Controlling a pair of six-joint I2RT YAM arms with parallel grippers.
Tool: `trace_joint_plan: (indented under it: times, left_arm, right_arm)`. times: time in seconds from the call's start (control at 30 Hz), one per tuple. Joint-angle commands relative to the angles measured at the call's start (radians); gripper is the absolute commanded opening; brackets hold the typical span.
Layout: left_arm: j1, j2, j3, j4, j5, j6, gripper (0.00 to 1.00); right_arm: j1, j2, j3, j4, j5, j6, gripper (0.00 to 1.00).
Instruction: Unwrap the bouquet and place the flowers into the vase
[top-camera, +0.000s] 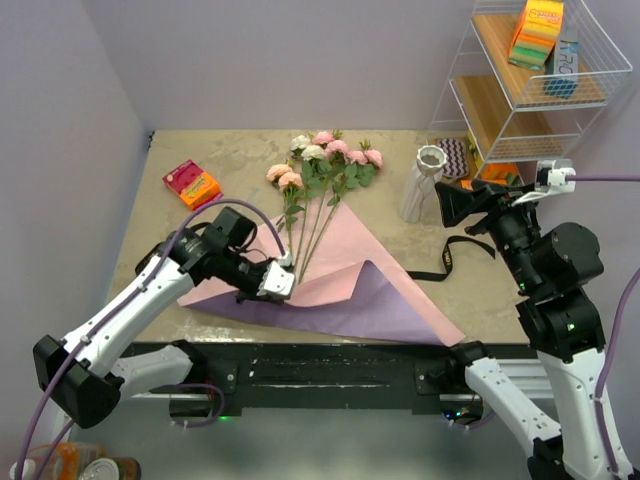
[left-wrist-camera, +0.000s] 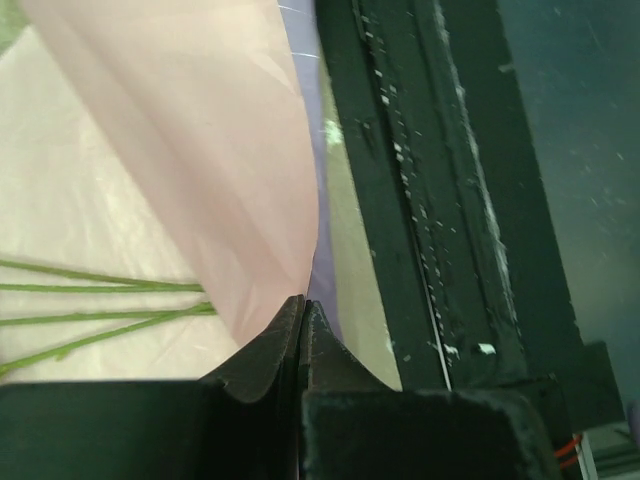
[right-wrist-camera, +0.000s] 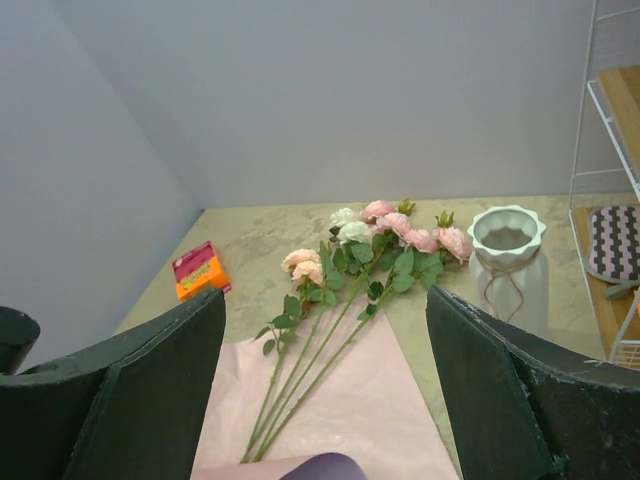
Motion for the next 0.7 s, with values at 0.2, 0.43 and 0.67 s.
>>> trace_joint_plan:
  times: [0.2,0.43,0.67]
  left_arm:
    - [-0.034,-0.227,-0.048,-0.273,0.074,0.423,0.01]
    - [-0.164,-0.359,-0.041,-0.271,0.109,0.550,0.25]
    - [-0.164,-0.570,-0.123,-0.271,0.010,0.933,0.61]
  right_arm:
    - [-0.003,0.069,-0.011,0.035,-0.039,0.001,0.84]
    - [-0.001,0.146,-0.066,0.018,-0.073,-0.002,0.86]
    - [0.008,0.201,-0.163,0.078,-0.068,-0.001,0.86]
